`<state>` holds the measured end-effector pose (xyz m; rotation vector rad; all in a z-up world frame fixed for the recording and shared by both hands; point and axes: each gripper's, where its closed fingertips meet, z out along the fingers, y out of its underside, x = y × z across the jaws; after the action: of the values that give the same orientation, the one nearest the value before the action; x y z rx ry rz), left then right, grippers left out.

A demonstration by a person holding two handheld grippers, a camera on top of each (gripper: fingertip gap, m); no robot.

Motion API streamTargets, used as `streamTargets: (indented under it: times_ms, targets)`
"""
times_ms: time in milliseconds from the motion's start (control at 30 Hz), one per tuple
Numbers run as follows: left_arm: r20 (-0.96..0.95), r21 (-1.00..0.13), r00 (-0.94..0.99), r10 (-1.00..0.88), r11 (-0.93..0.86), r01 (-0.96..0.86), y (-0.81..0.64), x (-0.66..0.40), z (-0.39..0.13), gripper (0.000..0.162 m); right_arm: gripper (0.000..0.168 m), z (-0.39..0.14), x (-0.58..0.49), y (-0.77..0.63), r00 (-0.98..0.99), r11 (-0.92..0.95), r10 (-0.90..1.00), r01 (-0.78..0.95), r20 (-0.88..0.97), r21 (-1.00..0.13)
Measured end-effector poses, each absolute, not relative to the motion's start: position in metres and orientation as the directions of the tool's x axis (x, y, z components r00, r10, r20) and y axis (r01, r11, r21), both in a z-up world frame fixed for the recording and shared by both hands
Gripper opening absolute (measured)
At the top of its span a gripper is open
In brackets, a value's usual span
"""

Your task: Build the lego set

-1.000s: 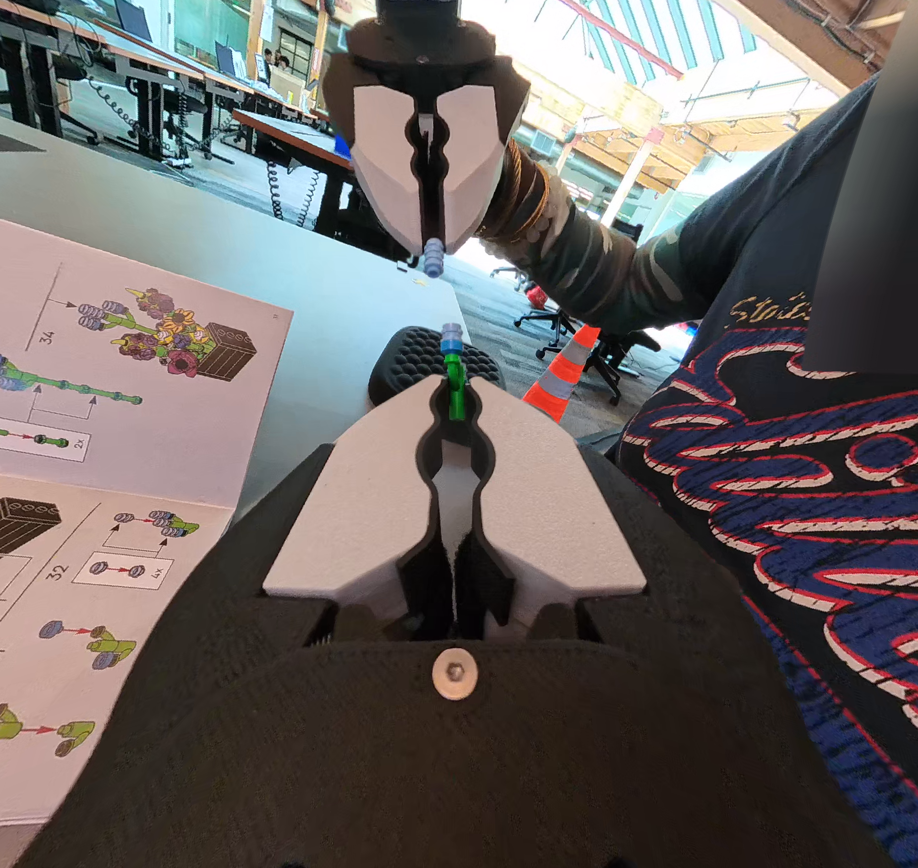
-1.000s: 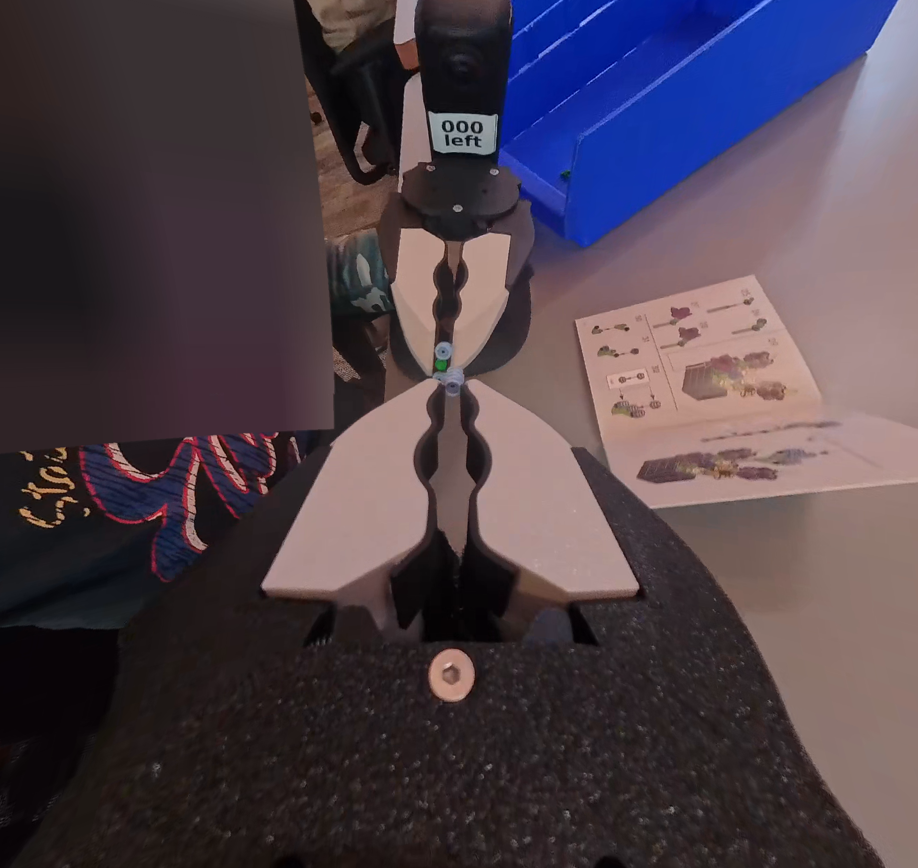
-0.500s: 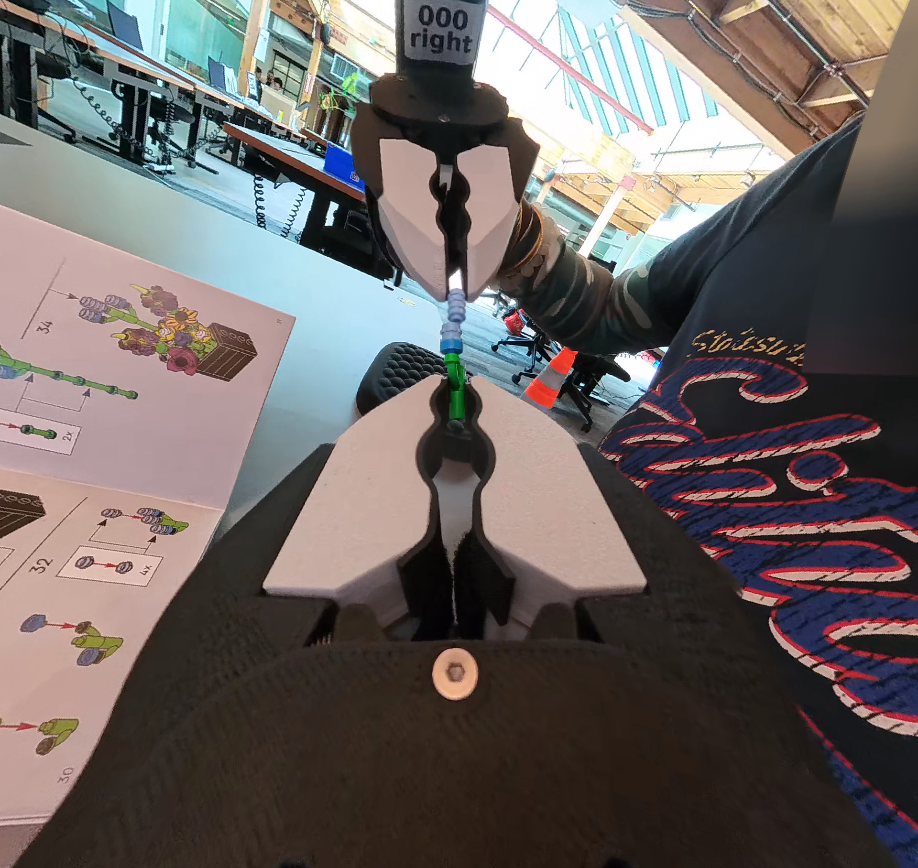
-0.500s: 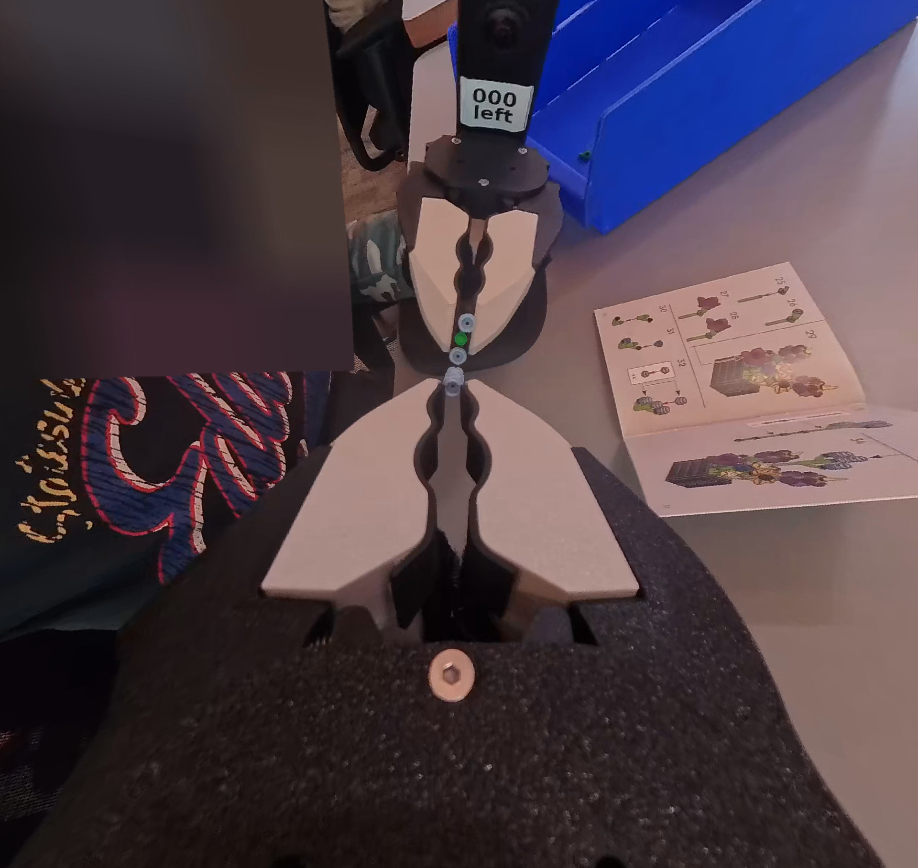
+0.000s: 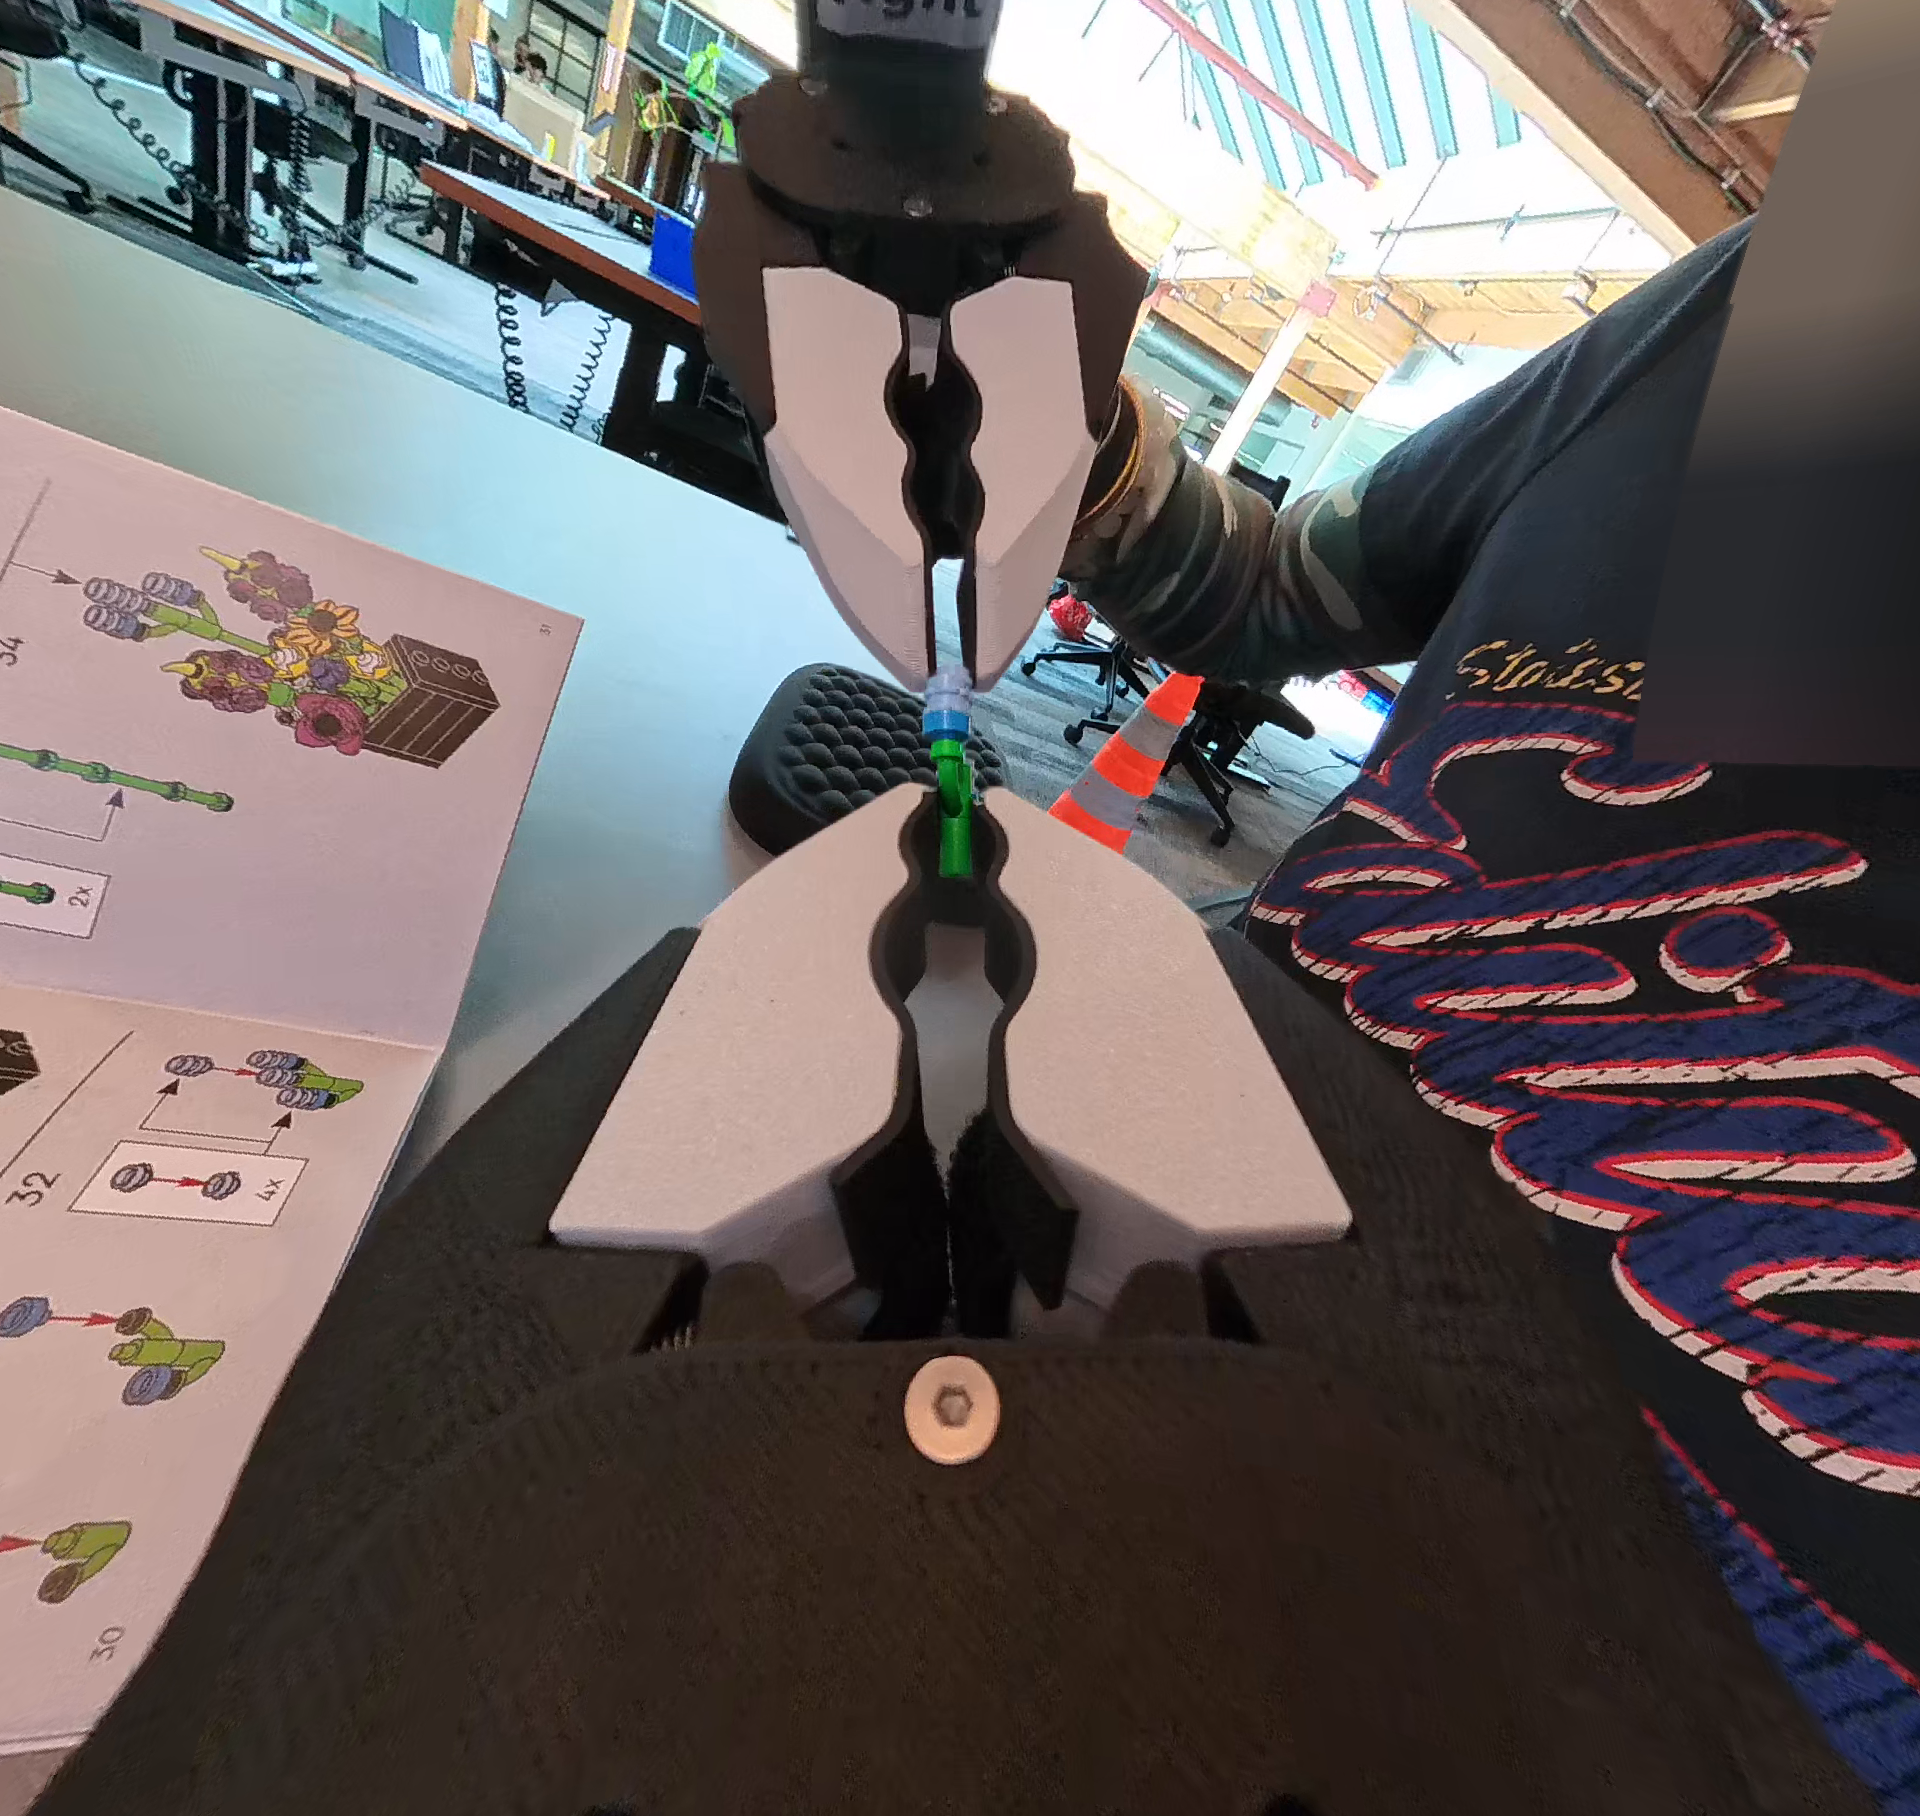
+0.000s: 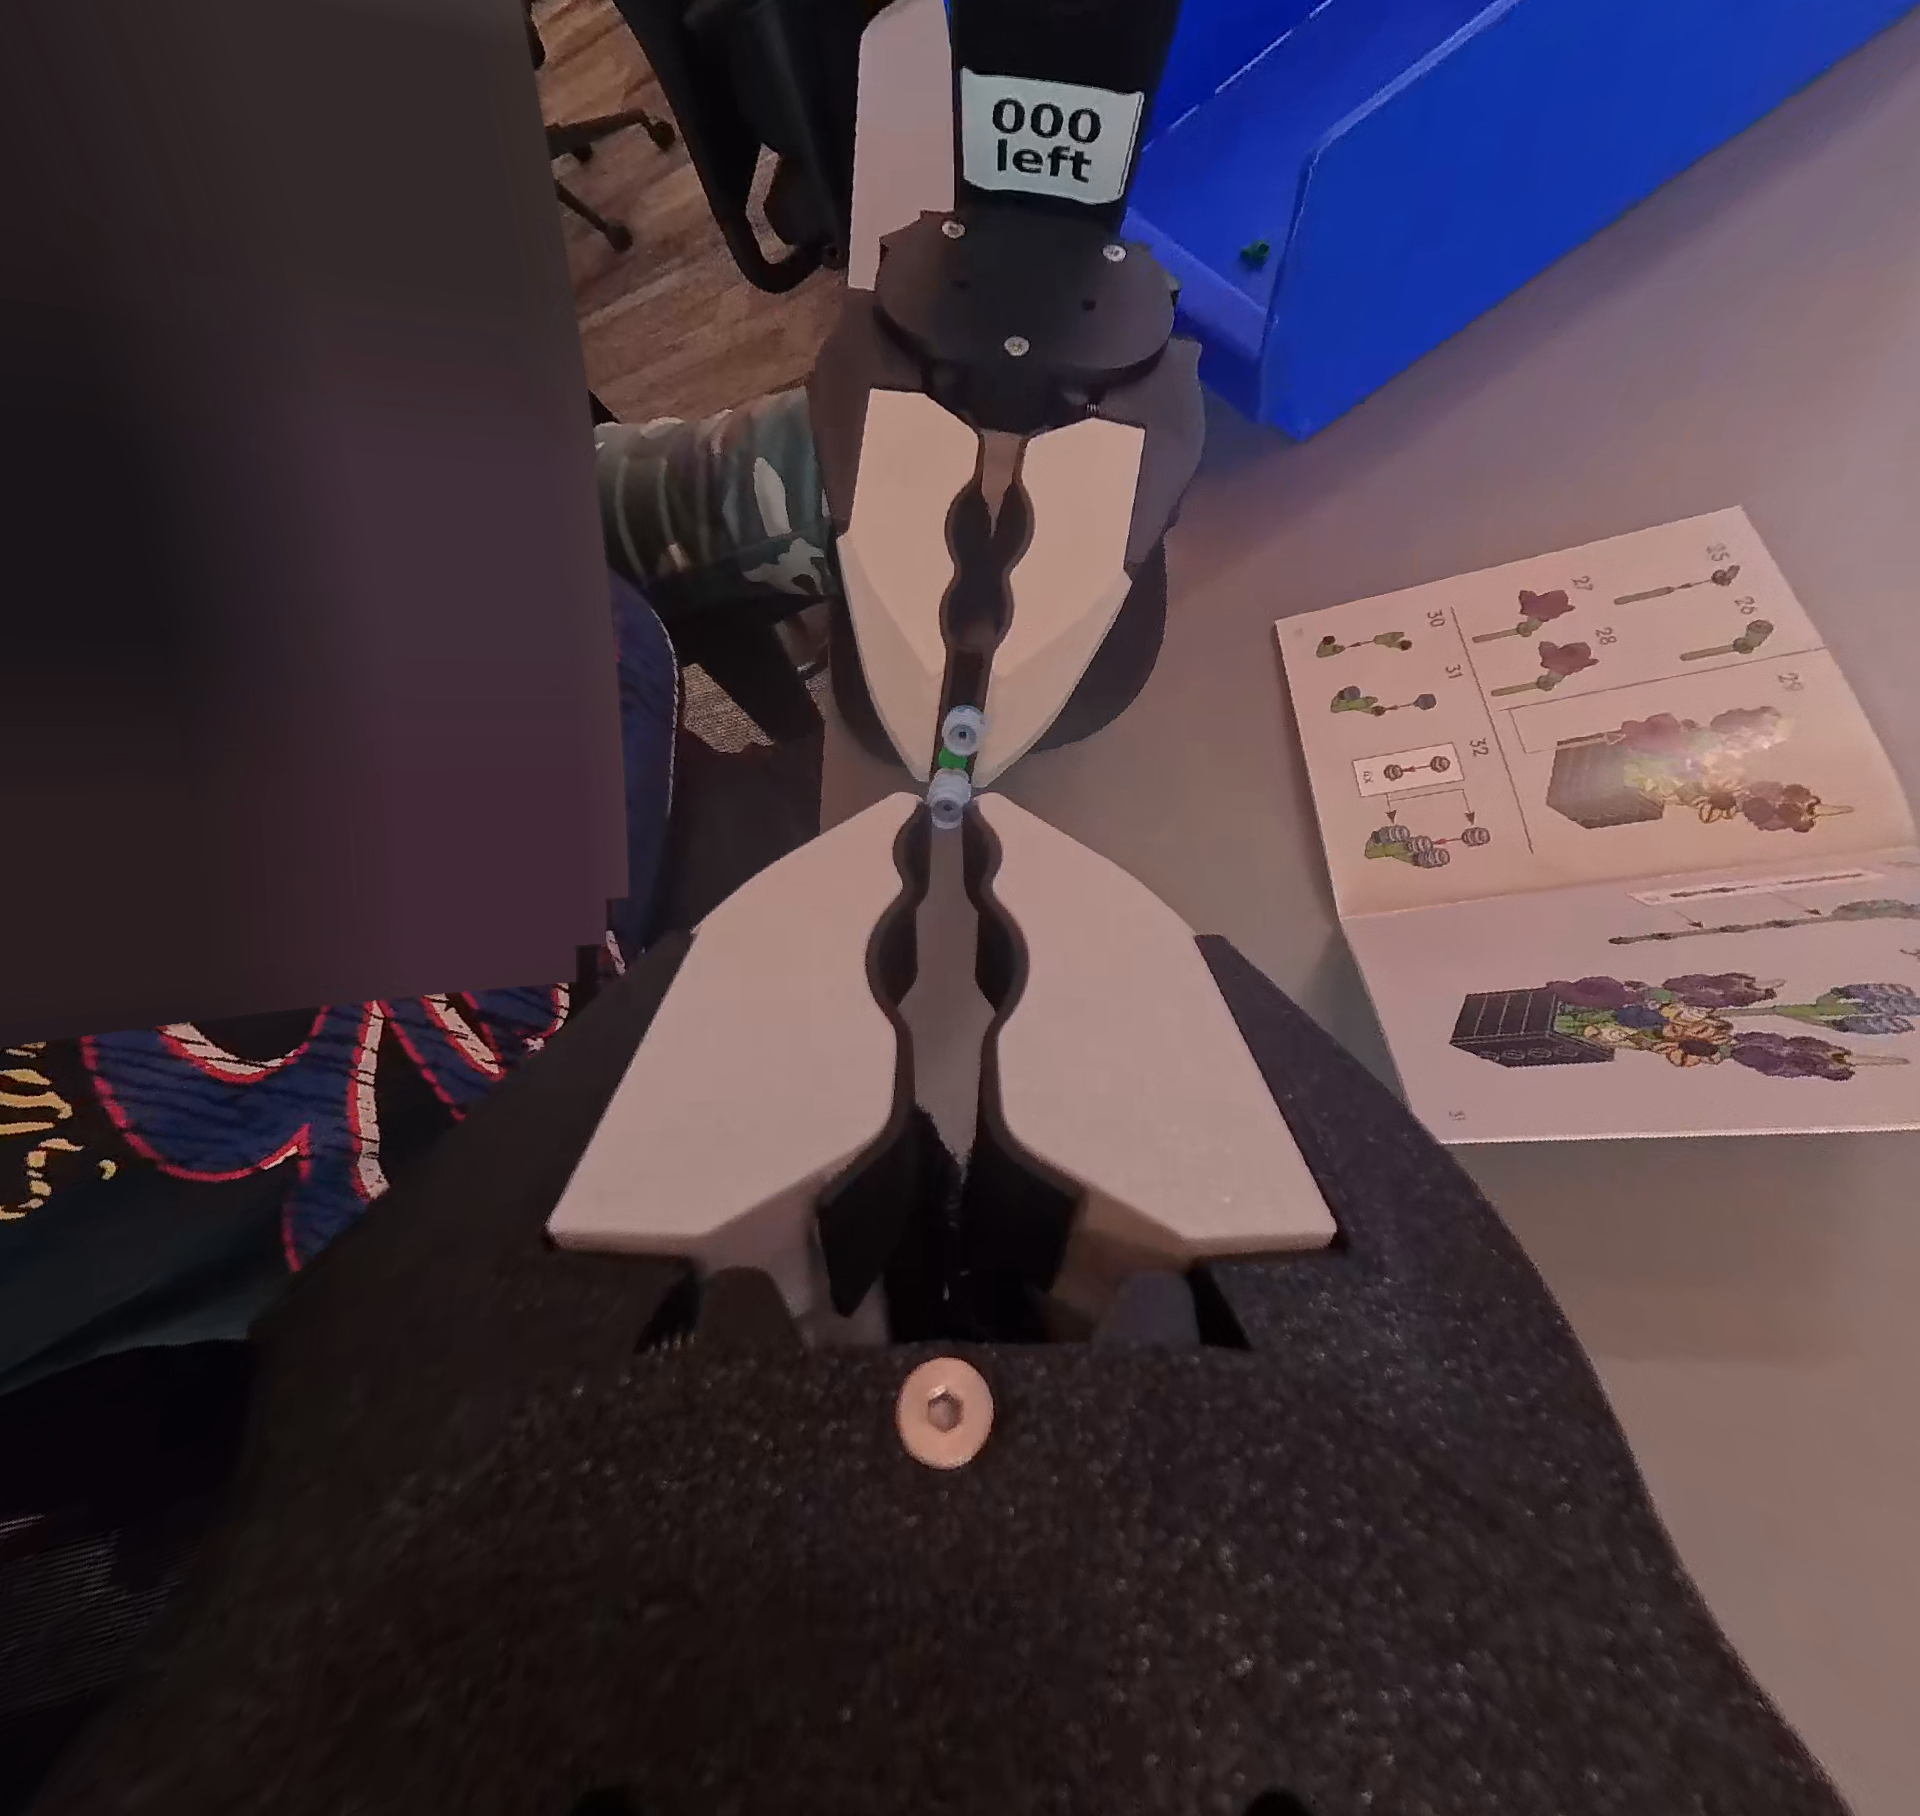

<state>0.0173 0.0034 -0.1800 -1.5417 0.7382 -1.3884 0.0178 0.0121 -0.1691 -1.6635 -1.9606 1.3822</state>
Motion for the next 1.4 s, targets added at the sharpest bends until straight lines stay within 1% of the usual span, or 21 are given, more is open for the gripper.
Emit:
streamTargets:
  times_ms: [433,800,1167,1400]
  targets:
    - [0.440,-0.898,0.190,-0.878,-0.425,0.114,0.003,0.020,-0.183,0.006,0.006,-0.172,0.017,0.012,-0.323,-0.147,0.839,0.639,-0.437,-0.755]
    - [0.447,-0.894,0.213,-0.869,-0.439,0.087,0.005,0.022,-0.188,0.005,0.006,-0.176,0.018,0.013,-0.303,-0.109,0.863,0.669,-0.403,-0.735]
    - [0.445,-0.893,0.227,-0.866,-0.449,0.035,0.004,0.026,-0.196,0.005,0.006,-0.183,0.018,0.012,-0.281,-0.136,0.862,0.673,-0.421,-0.727]
    - [0.436,-0.890,0.251,-0.864,-0.456,-0.025,0.004,0.029,-0.204,0.005,0.006,-0.191,0.021,0.011,-0.265,-0.093,0.878,0.724,-0.400,-0.683]
